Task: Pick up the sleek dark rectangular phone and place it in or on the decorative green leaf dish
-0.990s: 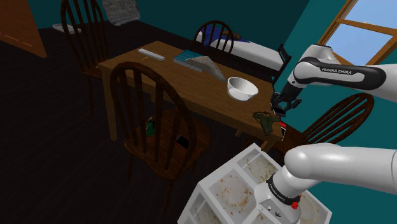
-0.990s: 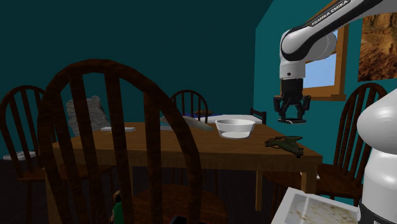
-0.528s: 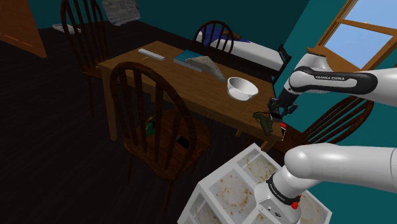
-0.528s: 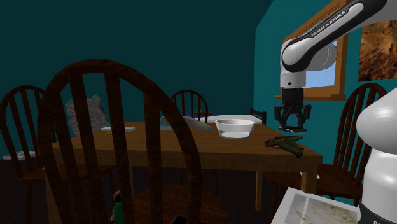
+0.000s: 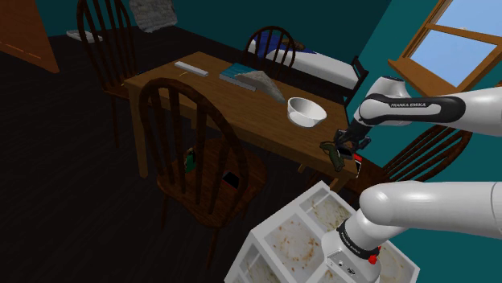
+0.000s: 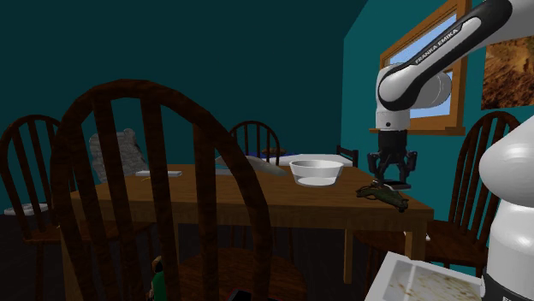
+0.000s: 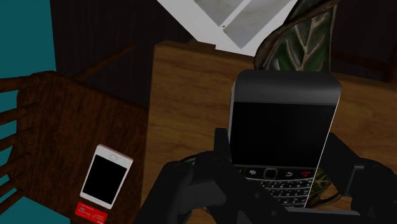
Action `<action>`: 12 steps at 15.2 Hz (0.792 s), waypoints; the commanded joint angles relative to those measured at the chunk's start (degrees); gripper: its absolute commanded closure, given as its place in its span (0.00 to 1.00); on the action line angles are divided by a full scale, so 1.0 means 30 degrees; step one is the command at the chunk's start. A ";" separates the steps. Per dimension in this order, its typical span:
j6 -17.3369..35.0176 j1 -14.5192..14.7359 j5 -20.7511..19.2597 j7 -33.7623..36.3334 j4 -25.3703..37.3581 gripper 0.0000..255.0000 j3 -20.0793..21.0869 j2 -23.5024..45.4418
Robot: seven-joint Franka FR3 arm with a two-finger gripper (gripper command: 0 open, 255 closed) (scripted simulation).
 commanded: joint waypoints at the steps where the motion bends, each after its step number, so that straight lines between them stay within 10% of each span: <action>1: 0.0061 -0.0013 -0.0019 -0.0008 -0.0033 1.00 -0.0020 0.0019; 5: 0.0062 -0.0013 -0.0020 -0.0008 -0.0033 1.00 -0.0020 0.0019; 6: 0.0062 -0.0013 -0.0019 -0.0008 -0.0033 0.00 -0.0020 0.0019; 12: -0.0752 0.0042 0.0139 -0.0033 0.0384 0.00 0.0151 -0.0377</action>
